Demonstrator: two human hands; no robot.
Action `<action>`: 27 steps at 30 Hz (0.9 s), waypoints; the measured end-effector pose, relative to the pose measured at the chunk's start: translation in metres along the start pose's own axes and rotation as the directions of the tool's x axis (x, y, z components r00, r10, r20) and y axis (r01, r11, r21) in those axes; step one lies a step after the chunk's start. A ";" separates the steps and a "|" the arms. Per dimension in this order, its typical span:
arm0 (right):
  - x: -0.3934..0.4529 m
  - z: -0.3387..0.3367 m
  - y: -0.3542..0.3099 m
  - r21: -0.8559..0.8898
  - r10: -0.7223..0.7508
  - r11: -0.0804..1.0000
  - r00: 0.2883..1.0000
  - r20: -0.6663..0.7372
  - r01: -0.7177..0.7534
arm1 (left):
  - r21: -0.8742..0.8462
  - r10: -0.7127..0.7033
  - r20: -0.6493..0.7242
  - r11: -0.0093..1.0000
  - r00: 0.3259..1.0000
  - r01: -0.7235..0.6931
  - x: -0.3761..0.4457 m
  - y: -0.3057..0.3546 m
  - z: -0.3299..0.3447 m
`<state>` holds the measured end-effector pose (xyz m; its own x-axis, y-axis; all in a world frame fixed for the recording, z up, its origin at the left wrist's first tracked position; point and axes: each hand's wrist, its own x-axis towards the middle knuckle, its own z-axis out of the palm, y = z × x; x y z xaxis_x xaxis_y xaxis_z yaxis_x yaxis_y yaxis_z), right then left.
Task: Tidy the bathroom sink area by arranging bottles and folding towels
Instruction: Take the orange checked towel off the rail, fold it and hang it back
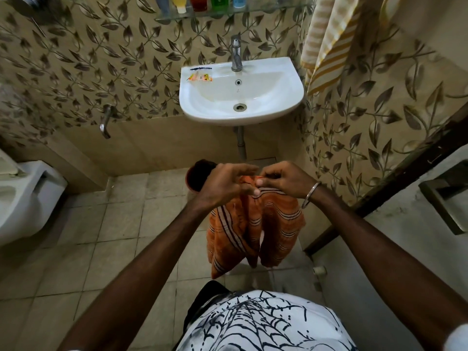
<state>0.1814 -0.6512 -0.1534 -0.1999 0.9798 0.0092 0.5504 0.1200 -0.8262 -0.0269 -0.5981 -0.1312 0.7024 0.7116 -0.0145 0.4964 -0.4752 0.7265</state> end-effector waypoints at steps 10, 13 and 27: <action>-0.009 -0.012 0.015 -0.061 0.122 0.991 0.992 0.015 -0.121 | 0.071 -0.059 -0.144 0.995 0.988 0.070 0.008 -0.008 -0.011; -0.015 -0.015 0.020 -0.031 0.124 0.992 0.992 -0.012 -0.125 | 0.042 -0.089 -0.196 0.994 0.976 0.099 0.010 -0.015 -0.018; 0.003 -0.012 0.000 -0.035 0.066 0.997 0.998 0.020 -0.066 | 0.022 0.009 -0.004 1.000 1.000 -0.009 0.018 0.002 0.003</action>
<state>0.1902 -0.6468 -0.1469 -0.1787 0.9823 -0.0566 0.5906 0.0610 -0.8046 -0.0113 -0.5881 -0.1321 0.7047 0.7095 -0.0053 0.5014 -0.4927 0.7112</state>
